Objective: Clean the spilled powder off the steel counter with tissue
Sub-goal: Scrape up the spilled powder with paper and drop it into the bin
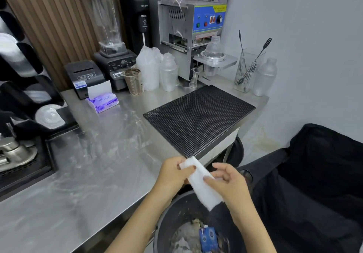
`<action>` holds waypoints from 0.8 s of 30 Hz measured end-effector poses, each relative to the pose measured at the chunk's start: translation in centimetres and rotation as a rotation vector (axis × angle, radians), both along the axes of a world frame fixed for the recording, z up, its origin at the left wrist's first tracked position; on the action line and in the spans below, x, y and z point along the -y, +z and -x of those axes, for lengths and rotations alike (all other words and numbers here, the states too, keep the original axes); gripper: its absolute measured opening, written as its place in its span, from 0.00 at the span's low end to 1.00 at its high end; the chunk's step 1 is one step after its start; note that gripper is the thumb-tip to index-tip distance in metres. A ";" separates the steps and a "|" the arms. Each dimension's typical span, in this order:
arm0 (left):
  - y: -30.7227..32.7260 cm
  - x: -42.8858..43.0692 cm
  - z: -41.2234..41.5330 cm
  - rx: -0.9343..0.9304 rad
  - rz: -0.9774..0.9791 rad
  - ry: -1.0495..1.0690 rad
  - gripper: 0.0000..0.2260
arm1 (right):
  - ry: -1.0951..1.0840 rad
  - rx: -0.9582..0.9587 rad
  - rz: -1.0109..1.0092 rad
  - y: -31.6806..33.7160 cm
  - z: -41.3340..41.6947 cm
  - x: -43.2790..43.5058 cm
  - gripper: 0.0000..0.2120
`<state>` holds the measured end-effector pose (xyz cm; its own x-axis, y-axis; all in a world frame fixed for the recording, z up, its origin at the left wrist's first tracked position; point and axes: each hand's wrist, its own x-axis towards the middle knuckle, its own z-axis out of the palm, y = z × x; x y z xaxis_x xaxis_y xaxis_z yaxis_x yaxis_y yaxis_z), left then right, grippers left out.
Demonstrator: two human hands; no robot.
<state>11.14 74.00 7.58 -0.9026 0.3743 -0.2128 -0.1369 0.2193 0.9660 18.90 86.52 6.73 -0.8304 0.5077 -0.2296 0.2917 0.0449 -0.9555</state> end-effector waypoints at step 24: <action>0.9 3.3 0.8 0.110 -0.098 0.181 0.18 | 0.038 -0.095 0.114 1.8 3.0 2.7 0.04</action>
